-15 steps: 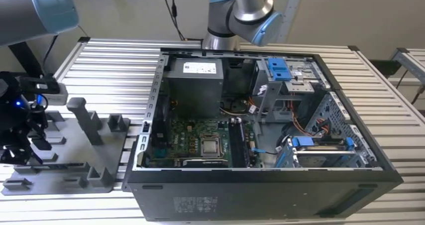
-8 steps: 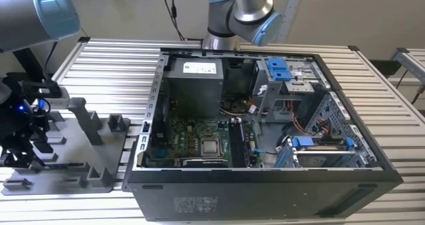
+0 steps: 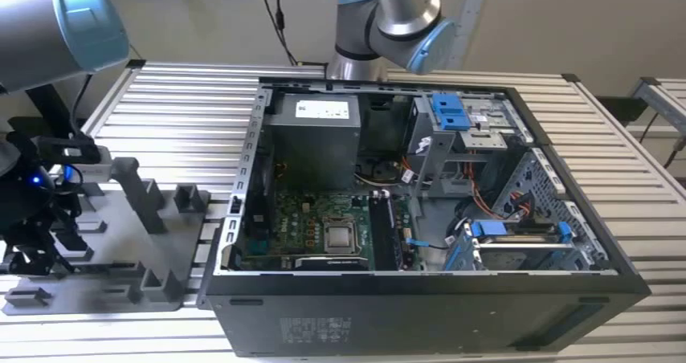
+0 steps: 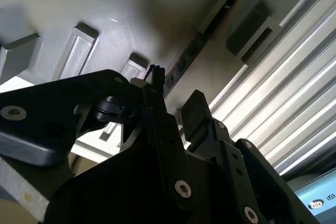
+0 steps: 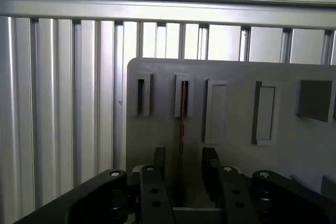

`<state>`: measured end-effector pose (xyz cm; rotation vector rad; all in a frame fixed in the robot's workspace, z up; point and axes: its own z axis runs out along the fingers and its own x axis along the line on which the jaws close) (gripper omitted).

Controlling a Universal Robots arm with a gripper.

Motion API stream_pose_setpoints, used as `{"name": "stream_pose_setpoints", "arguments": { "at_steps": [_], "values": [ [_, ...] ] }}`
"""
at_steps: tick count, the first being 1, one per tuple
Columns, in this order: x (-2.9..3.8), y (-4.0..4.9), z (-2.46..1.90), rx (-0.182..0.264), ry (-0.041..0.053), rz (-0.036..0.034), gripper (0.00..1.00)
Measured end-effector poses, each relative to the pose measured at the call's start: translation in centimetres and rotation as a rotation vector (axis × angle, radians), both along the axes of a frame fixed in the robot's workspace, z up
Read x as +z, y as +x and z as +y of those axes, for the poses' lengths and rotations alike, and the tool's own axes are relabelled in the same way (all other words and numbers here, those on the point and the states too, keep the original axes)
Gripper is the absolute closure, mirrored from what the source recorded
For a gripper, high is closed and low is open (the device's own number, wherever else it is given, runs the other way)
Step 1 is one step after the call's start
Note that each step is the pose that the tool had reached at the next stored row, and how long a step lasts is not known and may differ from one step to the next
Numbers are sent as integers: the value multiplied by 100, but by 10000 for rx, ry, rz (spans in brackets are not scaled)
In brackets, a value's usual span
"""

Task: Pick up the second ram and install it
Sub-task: 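Pick up the second ram and move it above second insertion slot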

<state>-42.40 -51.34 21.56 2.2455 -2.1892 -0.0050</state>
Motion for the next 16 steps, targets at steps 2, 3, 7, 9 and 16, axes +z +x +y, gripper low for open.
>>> {"name": "stream_pose_setpoints", "arguments": {
  "at_steps": [2,3,7,9,16],
  "values": [
    [-23,-3,-1,8,0,-15,58],
    [-35,-4,-2,12,-1,-23,58],
    [-80,-8,-5,28,0,-47,58],
    [-102,-9,-6,36,-1,-56,58],
    [-172,-21,-10,55,-1,-124,58]
  ]
}}
